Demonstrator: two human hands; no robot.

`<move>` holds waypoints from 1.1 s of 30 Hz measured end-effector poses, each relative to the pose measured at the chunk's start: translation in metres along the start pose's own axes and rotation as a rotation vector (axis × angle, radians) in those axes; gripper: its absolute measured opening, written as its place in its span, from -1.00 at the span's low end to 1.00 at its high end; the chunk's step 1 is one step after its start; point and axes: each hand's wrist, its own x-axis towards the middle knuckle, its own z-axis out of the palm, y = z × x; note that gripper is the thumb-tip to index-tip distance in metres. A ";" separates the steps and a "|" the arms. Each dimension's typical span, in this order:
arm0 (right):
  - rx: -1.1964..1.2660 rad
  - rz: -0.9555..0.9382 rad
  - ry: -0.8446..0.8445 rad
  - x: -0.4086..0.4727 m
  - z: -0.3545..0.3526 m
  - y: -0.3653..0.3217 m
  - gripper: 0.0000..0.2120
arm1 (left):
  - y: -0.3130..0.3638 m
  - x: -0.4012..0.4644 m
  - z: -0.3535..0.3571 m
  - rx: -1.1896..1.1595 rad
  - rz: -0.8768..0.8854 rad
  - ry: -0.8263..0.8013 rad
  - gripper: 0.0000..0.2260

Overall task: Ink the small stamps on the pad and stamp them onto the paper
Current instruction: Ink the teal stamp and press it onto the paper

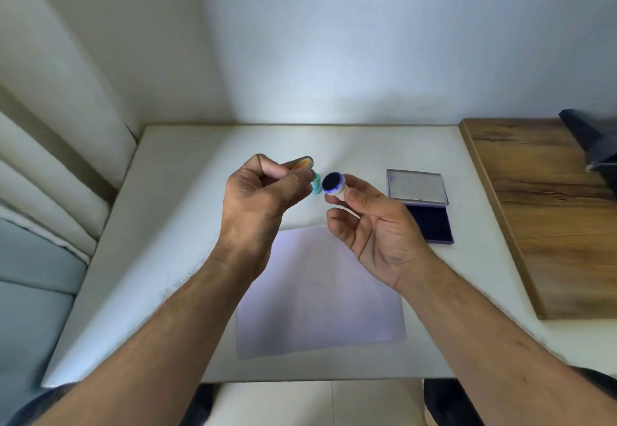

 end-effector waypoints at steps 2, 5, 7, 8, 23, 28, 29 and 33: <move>-0.033 -0.009 -0.041 0.002 -0.002 -0.001 -0.82 | -0.003 0.002 -0.002 0.029 -0.020 -0.066 -0.81; -0.059 -0.022 -0.067 0.004 -0.004 -0.001 -0.76 | -0.010 0.003 -0.005 0.080 -0.054 -0.162 -0.58; -0.066 -0.028 -0.050 0.004 -0.005 -0.001 -0.75 | -0.014 0.002 -0.007 0.096 -0.071 -0.194 -0.59; -0.070 -0.034 -0.038 0.004 -0.006 -0.001 -0.76 | -0.015 0.002 -0.008 0.108 -0.074 -0.203 -0.62; -0.195 -0.076 -0.063 0.004 -0.007 -0.003 -0.74 | -0.011 0.005 -0.009 0.125 -0.044 -0.264 -0.73; -0.264 -0.112 -0.036 0.004 -0.008 -0.002 -0.71 | -0.010 0.004 -0.009 0.249 -0.046 -0.236 -0.70; -0.307 -0.142 -0.017 0.003 -0.007 -0.002 -0.70 | -0.010 0.004 -0.009 0.259 -0.047 -0.234 -0.71; -0.543 -0.323 0.065 0.000 0.000 -0.002 -0.69 | -0.007 0.004 -0.008 0.256 -0.032 -0.192 -0.70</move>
